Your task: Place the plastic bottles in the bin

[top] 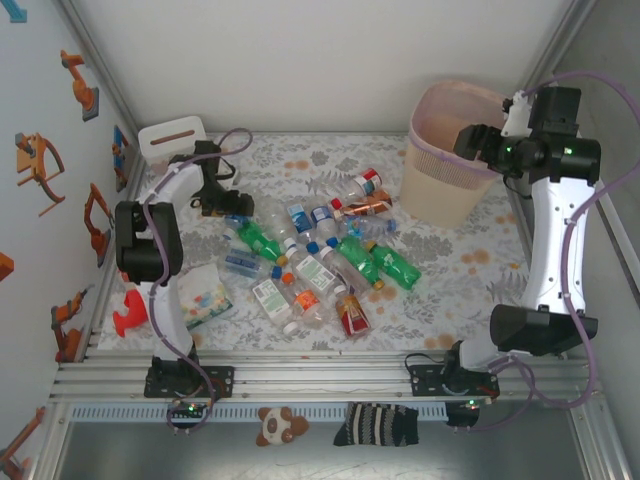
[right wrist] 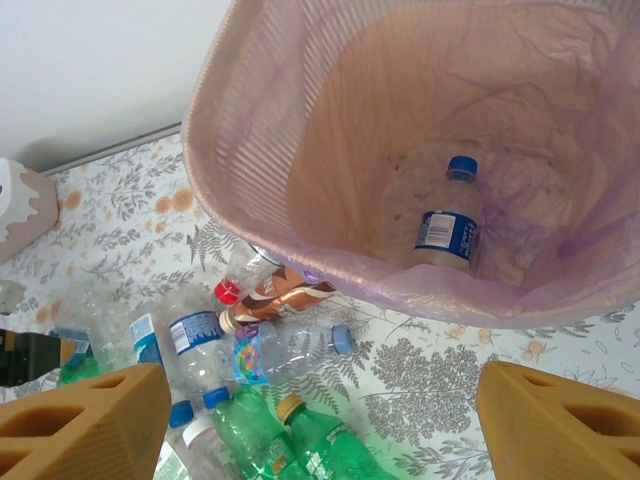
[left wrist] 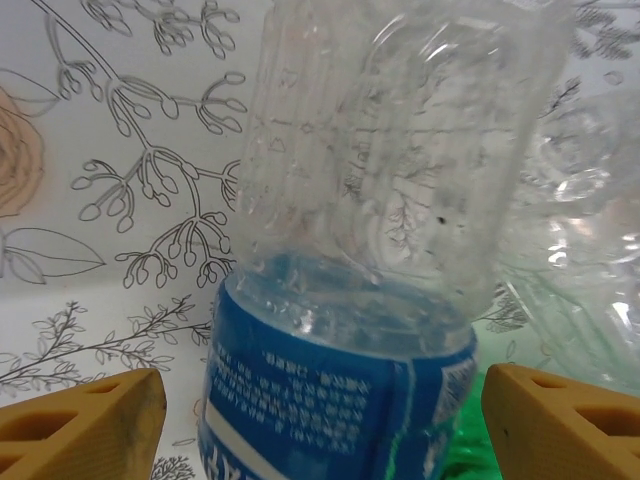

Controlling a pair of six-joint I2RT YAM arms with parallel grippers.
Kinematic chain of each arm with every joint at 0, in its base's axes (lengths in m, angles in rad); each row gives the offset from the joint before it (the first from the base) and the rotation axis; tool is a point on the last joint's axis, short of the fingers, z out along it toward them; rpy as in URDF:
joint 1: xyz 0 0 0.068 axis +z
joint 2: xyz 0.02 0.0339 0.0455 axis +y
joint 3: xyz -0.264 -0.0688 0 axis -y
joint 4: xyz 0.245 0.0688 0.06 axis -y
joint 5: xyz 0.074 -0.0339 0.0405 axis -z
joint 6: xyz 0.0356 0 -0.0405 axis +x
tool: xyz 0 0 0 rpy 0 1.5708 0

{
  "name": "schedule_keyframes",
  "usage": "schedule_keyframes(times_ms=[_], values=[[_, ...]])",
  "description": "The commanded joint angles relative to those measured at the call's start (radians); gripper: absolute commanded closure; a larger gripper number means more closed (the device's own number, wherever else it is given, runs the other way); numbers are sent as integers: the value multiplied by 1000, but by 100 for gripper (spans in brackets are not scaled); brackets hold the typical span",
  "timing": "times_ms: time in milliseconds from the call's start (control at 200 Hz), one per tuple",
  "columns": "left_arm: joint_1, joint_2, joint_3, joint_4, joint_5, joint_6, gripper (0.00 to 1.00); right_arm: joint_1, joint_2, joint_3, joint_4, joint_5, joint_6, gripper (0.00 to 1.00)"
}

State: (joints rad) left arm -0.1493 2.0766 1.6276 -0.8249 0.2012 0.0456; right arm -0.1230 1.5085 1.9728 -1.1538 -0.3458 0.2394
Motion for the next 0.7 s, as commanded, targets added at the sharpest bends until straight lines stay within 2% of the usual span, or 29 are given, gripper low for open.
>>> schedule_keyframes(times_ms=[0, 441, 696], values=[[-1, 28, 36, -57, -19, 26, 20, -3, -26, -16, 14, 13, 10, 21], [49, 63, 63, -46, -65, -55, 30, -3, -45, -82, 43, 7, 11, 21], [70, 66, 52, -53, -35, -62, 30, -3, -53, -95, 58, -1, 20, 22]])
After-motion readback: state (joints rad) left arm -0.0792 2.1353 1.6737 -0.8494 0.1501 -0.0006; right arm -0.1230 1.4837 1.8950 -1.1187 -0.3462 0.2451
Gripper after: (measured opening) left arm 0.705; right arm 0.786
